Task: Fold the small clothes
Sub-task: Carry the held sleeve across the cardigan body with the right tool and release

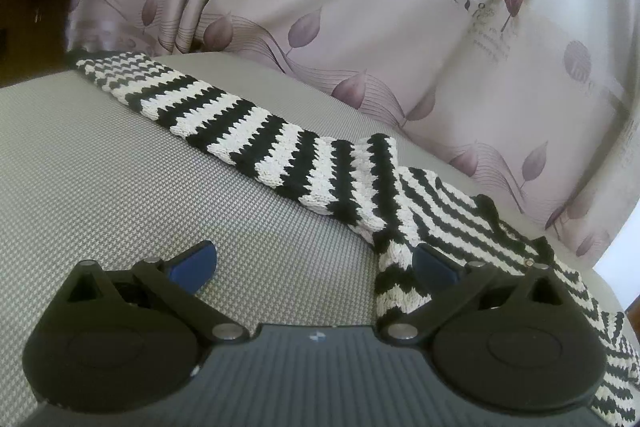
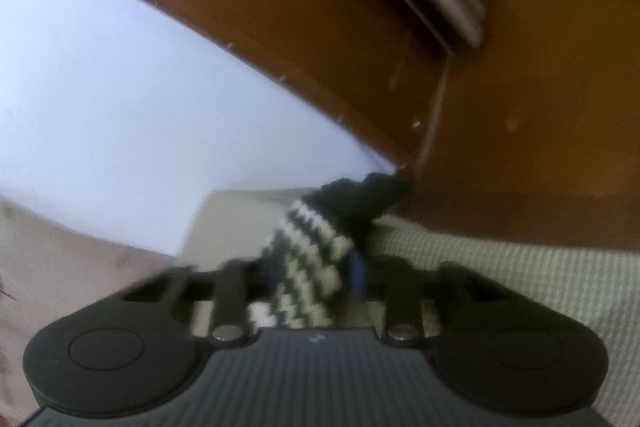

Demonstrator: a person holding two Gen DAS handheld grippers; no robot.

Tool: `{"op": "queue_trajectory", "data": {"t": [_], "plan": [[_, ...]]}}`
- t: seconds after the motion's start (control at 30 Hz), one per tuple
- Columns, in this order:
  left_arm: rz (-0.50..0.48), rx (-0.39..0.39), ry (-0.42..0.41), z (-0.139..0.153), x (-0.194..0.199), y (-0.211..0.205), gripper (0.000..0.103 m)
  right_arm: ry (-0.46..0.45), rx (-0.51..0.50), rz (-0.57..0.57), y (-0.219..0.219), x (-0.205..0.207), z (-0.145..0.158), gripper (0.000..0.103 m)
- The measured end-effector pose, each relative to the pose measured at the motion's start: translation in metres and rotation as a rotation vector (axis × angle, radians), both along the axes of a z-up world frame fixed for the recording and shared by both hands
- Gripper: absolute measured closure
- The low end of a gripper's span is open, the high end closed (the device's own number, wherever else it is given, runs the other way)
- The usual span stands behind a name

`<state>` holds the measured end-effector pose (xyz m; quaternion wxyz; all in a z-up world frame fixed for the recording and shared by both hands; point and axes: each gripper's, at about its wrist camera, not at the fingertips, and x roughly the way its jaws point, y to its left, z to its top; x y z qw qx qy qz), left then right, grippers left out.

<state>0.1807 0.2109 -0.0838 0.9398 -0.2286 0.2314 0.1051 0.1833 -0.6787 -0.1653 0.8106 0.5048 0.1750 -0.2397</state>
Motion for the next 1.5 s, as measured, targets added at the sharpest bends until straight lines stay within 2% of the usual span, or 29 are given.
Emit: {"op": "queue_trajectory", "data": {"t": [0.03, 0.1, 0.23, 0.43, 0.57, 0.73, 0.93, 1.03, 1.3, 1.5], "plan": [[0.001, -0.001, 0.000, 0.000, 0.000, 0.000, 0.001, 0.026, -0.007, -0.003, 0.000, 0.001, 0.000, 0.095], [0.000, 0.000, -0.001, 0.000, 0.000, 0.000, 0.001, 0.010, 0.008, -0.008, -0.001, 0.002, 0.005, 0.095], [0.017, -0.011, -0.006, -0.001, -0.001, 0.002, 0.000, -0.101, -0.038, 0.086, 0.029, 0.012, 0.047, 0.095], [0.022, -0.007, -0.005, 0.000, -0.001, 0.001, 0.000, -0.248, -0.075, 0.265, 0.120, 0.042, 0.104, 0.095], [0.026, -0.025, -0.018, -0.001, -0.003, 0.003, 0.000, -0.299, -0.060, 0.384, 0.186, 0.072, 0.118, 0.095], [0.030, -0.049, -0.035, -0.002, -0.005, 0.005, 0.000, -0.336, -0.020, 0.528, 0.279, 0.108, 0.114, 0.095], [0.032, -0.069, -0.048, -0.002, -0.007, 0.007, 0.000, -0.299, 0.011, 0.683, 0.382, 0.134, 0.094, 0.095], [0.033, -0.081, -0.056, -0.003, -0.008, 0.008, 0.000, -0.274, 0.000, 0.759, 0.422, 0.134, 0.083, 0.095], [0.035, -0.099, -0.067, -0.003, -0.009, 0.010, 0.000, -0.245, -0.059, 0.940, 0.502, 0.133, 0.065, 0.094], [0.039, -0.106, -0.071, -0.004, -0.009, 0.010, 0.000, -0.232, -0.078, 1.018, 0.538, 0.136, 0.057, 0.093]]}}
